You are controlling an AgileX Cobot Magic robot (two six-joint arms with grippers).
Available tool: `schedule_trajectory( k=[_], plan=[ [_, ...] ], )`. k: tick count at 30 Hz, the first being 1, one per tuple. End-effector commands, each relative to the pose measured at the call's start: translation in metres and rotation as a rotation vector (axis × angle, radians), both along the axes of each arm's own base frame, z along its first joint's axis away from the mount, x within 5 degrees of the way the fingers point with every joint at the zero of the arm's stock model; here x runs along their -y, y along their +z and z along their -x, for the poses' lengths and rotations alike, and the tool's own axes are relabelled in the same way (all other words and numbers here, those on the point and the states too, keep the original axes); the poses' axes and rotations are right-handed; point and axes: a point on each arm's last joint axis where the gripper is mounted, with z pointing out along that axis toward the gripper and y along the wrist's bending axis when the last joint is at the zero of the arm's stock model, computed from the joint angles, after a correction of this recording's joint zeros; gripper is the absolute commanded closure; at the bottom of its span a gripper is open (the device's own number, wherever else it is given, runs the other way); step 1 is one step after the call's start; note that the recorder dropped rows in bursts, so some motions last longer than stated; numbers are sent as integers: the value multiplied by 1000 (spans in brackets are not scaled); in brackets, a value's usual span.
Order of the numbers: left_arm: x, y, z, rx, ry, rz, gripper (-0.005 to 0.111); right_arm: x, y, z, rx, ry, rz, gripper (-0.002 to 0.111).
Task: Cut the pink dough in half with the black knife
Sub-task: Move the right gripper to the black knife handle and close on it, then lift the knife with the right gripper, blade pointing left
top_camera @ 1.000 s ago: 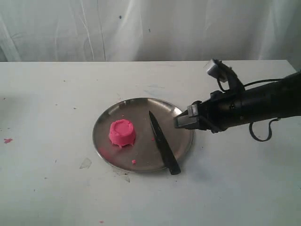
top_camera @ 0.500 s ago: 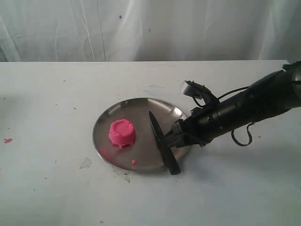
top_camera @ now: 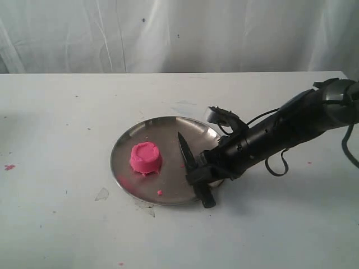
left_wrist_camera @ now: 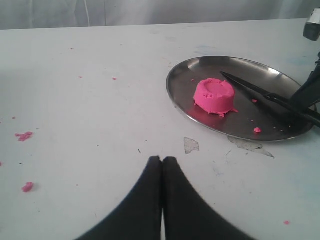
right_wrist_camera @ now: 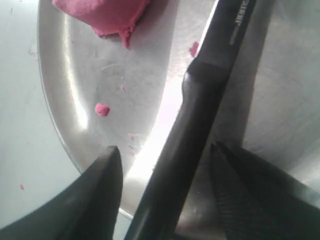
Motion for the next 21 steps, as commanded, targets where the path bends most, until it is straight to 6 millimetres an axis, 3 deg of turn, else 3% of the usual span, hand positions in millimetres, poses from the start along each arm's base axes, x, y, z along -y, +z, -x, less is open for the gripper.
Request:
schedule_trajectory(
  k=[1, 8, 21],
  plan=[
    [0, -1, 0, -2, 3, 1, 107, -4, -9, -1, -58, 23, -3, 58],
    [0, -1, 0, -2, 3, 1, 107, -2, -17, -1, -87, 13, 28, 59],
    [0, -1, 0, -2, 3, 1, 107, 2, -20, -2, -86, -9, 84, 86]
  ],
)
